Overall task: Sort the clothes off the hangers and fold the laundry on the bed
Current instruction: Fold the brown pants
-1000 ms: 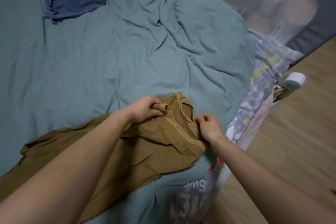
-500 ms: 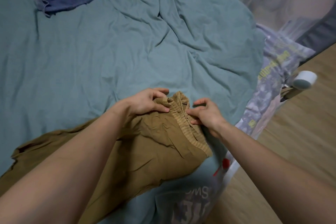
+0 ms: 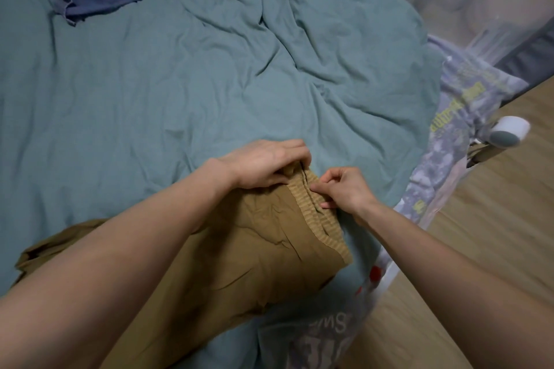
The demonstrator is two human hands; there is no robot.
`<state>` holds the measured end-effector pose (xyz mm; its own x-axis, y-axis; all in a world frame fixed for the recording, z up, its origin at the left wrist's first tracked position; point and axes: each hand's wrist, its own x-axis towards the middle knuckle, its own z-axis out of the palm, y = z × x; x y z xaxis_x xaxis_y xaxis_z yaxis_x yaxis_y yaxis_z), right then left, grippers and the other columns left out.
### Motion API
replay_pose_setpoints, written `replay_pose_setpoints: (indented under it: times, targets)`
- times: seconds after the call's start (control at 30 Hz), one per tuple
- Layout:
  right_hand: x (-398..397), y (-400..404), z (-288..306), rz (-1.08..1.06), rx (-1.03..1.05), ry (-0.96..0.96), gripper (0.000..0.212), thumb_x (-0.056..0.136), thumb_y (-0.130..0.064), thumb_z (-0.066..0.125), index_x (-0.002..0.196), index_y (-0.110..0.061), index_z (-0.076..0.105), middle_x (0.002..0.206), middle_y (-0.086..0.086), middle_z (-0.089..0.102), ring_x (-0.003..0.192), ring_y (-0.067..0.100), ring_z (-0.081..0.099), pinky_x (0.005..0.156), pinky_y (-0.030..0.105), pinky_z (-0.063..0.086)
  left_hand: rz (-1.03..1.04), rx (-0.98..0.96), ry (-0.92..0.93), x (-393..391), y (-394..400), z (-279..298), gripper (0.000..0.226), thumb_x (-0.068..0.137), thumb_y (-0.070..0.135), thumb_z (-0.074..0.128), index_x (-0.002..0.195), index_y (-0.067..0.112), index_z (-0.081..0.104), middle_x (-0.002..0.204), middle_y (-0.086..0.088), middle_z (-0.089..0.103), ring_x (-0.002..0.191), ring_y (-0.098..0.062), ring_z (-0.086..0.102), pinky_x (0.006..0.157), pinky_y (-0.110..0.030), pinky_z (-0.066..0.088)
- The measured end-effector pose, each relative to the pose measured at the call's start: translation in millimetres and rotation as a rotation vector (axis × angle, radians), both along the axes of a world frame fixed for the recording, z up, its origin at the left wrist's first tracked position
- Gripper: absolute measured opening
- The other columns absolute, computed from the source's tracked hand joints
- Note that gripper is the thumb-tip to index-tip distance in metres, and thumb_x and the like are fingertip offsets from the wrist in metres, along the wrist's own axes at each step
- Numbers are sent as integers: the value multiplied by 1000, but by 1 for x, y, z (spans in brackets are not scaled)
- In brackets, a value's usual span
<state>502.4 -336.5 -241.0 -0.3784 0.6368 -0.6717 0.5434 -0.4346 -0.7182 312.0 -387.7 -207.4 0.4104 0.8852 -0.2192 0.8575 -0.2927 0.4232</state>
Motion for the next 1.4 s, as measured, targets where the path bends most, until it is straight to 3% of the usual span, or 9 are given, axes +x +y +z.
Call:
replay_pose_setpoints:
  times: [0.33,0.5,0.6,0.73,0.83,1.1,1.17,1.27,1.4]
  targets:
    - [0,1,2,60,16,-2,25,84,-3,70,65,-10,55,60,2,52,56,12,54,52,22,55,-63,-205,182,-2,12,-4,31,96,30,54,123,16,52,122,-2,54,109,-23,55,79,-30,38]
    - [-3,2,-3,326,489,-315,32,82,-6,67,59,-18,49,63,2,57,67,21,55,64,27,41,13,-190,12,-13,12,0,24,97,29,54,102,6,61,103,-11,58,96,-28,57,76,-24,33]
    - [-2,0,0,246,364,-220,17,87,-17,64,79,-14,49,67,3,56,69,21,55,70,34,44,72,-171,-48,-14,12,0,24,96,29,55,97,6,60,98,-10,56,91,-26,57,80,-31,41]
    - [18,-7,15,271,85,16,44,88,-55,54,87,-11,56,82,1,63,86,22,61,92,42,48,99,-179,-78,-13,13,-2,23,95,27,59,90,5,59,93,-8,54,87,-26,56,79,-32,42]
    - [27,-21,25,343,145,44,38,83,-50,65,88,-15,51,75,-7,58,73,11,54,76,28,45,125,-167,-102,-12,16,-5,22,92,27,63,88,6,59,90,-8,56,86,-27,56,78,-31,40]
    - [44,-53,14,533,410,-193,37,79,-42,72,63,-15,54,148,0,38,130,15,41,100,17,30,233,-234,-99,-9,26,1,23,83,38,72,83,18,60,79,1,59,73,-17,51,70,-29,40]
    - [48,-54,18,562,437,-221,41,78,-33,75,56,-19,43,142,3,44,125,19,46,96,20,33,257,-270,-68,-9,28,5,27,80,43,74,85,22,60,82,1,61,77,-18,54,71,-28,41]
    - [57,-54,22,456,502,-240,47,73,-10,76,52,-23,35,99,7,62,92,23,59,73,22,34,279,-318,-35,-8,28,7,30,77,50,74,86,25,60,86,3,62,79,-16,55,71,-26,43]
    - [66,-63,19,390,483,-306,45,74,-11,74,54,-23,36,67,-3,49,68,16,48,61,21,27,300,-380,-28,-6,27,10,22,81,36,72,96,24,63,85,5,61,81,-18,56,71,-24,44]
